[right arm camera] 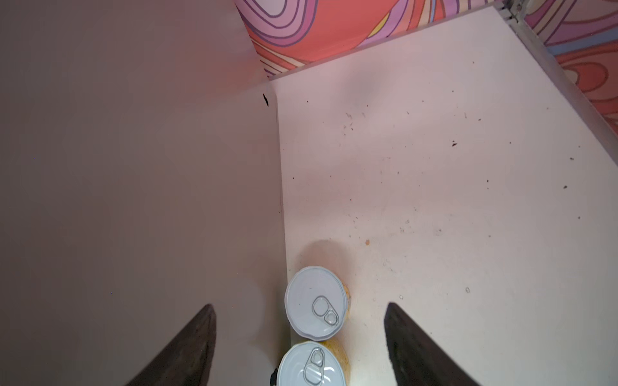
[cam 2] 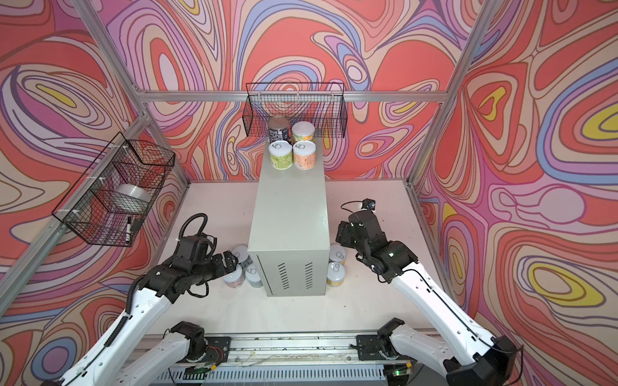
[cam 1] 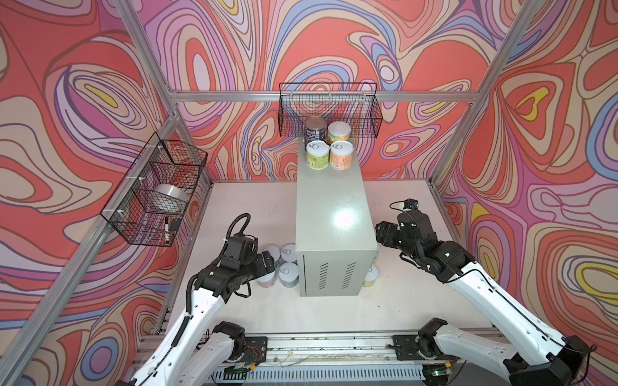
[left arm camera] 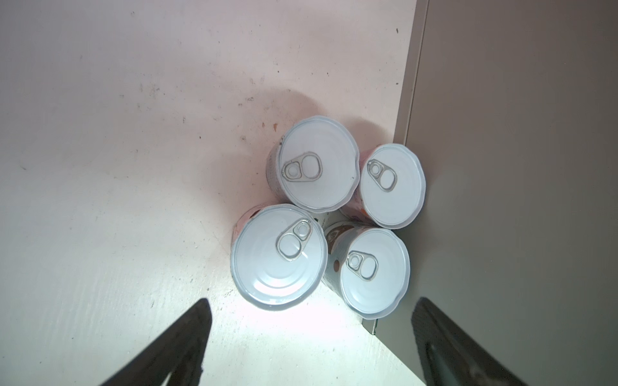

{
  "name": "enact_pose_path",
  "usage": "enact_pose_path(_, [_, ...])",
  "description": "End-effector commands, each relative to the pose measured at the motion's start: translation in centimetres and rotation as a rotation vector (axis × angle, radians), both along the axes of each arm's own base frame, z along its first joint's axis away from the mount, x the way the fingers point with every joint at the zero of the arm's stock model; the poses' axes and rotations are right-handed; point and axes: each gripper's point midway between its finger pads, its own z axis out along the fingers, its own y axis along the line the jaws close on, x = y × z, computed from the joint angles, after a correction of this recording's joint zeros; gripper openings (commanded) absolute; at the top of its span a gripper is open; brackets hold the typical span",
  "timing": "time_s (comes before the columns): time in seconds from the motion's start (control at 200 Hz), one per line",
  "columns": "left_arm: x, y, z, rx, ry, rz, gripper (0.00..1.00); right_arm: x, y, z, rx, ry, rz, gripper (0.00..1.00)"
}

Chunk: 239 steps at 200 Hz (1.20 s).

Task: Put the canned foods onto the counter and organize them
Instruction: 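Withdraw the right gripper down beside the cabinet toward the yellow-labelled cans, then lower the left gripper onto a pink-labelled can while the right gripper hovers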

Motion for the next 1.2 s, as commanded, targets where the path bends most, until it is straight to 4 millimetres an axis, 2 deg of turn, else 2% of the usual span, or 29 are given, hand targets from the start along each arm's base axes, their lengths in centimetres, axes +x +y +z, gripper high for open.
enact_pose_path(0.0, [0.5, 0.2, -1.1, 0.043, 0.011, 0.037, 0.94, -0.2, -0.2, 0.0, 0.039, -0.006, -0.024, 0.83])
enact_pose_path(0.15, [0.9, 0.1, -2.8, 0.067, 0.039, 0.043, 0.94, -0.3, -0.2, -0.8, 0.036, 0.004, -0.019, 0.83])
enact_pose_path(0.315, [1.3, 1.0, -4.0, 0.131, 0.056, 0.064, 0.94, -0.1, 0.1, -1.6, 0.023, 0.016, -0.005, 0.83])
enact_pose_path(0.526, [1.8, 0.2, -5.6, 0.120, 0.100, 0.054, 0.94, 0.3, 0.3, -2.0, 0.009, 0.024, 0.004, 0.83])
enact_pose_path(0.876, [1.4, 0.5, -7.3, 0.143, 0.166, 0.073, 0.93, 0.6, 0.6, -2.5, 0.007, 0.026, 0.009, 0.83])
enact_pose_path(1.192, [0.9, 0.8, -9.0, 0.134, 0.187, 0.114, 0.87, 1.1, 1.5, -3.4, 0.021, 0.050, 0.028, 0.82])
